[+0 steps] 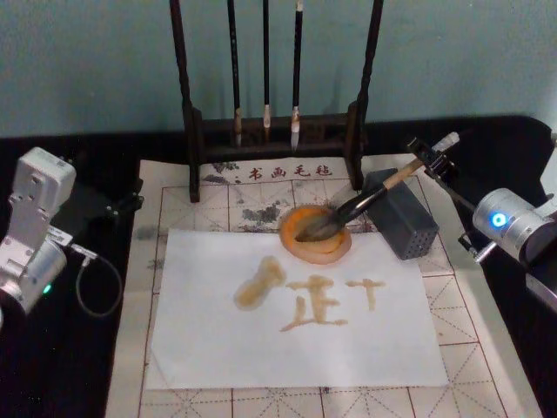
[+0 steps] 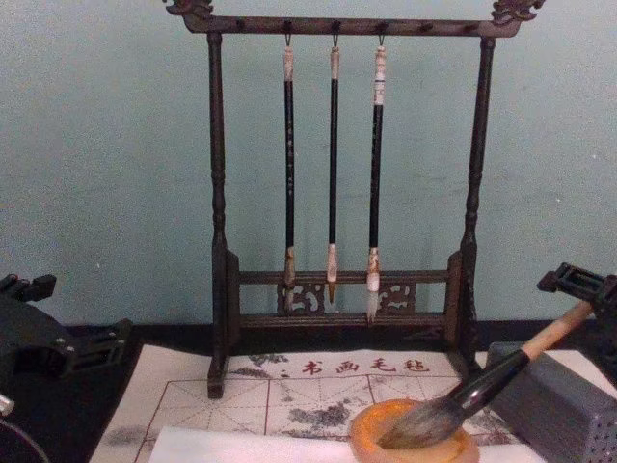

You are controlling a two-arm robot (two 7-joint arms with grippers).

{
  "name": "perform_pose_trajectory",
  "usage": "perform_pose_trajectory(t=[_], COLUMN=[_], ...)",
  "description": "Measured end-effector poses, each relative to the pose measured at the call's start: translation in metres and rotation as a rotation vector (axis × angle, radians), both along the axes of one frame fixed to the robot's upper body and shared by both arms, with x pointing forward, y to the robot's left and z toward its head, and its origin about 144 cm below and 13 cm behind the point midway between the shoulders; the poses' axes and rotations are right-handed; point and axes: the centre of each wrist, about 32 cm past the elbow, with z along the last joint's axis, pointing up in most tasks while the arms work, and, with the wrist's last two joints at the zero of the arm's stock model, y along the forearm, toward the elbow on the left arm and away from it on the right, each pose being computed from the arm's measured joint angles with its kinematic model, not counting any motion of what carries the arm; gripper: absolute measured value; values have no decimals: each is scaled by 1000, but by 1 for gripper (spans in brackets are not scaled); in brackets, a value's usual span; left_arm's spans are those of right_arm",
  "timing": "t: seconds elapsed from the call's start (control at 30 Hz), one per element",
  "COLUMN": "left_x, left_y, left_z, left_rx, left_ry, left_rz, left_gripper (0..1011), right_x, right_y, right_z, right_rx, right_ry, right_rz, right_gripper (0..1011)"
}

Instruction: Pick up the brush from the inkstone, write on the paper, then place the brush back to its original position.

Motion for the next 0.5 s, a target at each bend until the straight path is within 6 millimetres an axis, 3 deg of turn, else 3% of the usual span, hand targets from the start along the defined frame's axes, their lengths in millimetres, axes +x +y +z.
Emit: perform_pose_trajectory(t=[0.5], left_x=[0], left_y=[0], left_z=[0], left_rx=[0], left_ry=[0], left_rz=[0], left_gripper=[1001], right_x=[5], right_y=[2], right_z=[-1], right_rx=[0], right_ry=[-7], right_rz=[31], right_gripper=[1000])
